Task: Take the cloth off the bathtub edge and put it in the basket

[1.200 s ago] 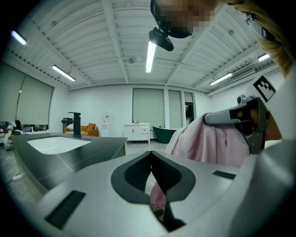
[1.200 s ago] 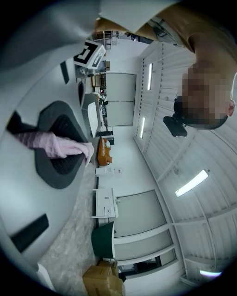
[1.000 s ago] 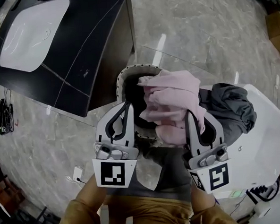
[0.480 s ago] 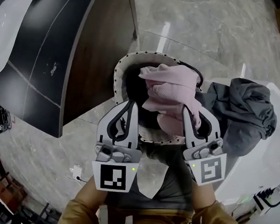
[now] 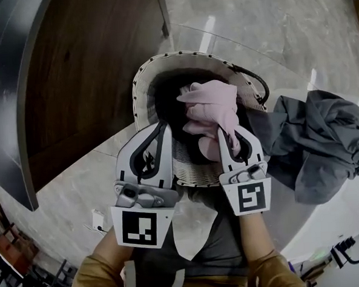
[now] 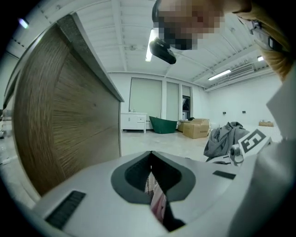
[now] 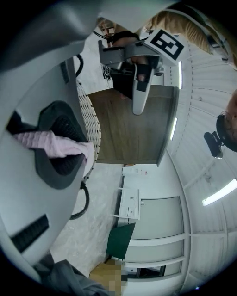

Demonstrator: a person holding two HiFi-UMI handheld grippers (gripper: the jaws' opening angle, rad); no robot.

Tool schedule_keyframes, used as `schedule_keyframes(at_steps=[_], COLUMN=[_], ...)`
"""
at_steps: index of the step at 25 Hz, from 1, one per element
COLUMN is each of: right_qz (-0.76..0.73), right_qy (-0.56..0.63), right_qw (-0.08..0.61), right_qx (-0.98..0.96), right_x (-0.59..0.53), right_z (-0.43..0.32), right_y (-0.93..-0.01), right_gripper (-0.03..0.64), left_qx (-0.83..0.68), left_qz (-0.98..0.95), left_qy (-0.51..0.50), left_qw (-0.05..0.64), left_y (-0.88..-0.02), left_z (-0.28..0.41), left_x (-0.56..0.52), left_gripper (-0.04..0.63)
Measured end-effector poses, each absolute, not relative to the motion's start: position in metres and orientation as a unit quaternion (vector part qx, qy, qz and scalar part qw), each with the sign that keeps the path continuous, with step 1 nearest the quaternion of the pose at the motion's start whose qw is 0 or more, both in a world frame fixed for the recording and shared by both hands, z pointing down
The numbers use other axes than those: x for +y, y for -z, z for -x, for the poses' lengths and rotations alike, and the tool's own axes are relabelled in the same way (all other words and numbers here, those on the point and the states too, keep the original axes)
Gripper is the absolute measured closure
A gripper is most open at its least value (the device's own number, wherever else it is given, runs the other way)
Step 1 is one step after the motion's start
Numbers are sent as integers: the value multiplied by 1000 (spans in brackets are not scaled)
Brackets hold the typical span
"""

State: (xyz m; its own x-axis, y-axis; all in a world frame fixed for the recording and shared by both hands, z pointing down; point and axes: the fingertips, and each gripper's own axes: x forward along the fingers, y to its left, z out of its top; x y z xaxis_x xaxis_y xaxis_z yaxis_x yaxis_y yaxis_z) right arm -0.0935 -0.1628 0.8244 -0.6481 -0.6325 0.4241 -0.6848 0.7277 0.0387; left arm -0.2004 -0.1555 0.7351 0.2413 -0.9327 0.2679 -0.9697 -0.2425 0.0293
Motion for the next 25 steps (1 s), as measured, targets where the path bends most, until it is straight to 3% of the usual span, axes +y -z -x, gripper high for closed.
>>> schedule_keyframes(at_steps=[5,10,15,25], right_qz=[-351,-338,-346,-372], right_qy=[-118,-149,-147,-129], right_qw=[280,298,296,289], right_qx=[-886,-880,-878,-873], right_x=[-153,-147,-145,-140], right_z=[87,86,83,59], right_y=[-872,-880,-854,-746], right_gripper=[576,487,434,431], left_qx=[-604,-605,-602,-594], left_qz=[-785,-783,-783,-788], left_qy=[-99,-100,-106,-102], left_qw=[95,102,113,124], left_y=[-739,-738,-724,-645], left_z=[194,192,191,181], left_x=[-155,-152,-148,-139], left_gripper=[591,592,592,592])
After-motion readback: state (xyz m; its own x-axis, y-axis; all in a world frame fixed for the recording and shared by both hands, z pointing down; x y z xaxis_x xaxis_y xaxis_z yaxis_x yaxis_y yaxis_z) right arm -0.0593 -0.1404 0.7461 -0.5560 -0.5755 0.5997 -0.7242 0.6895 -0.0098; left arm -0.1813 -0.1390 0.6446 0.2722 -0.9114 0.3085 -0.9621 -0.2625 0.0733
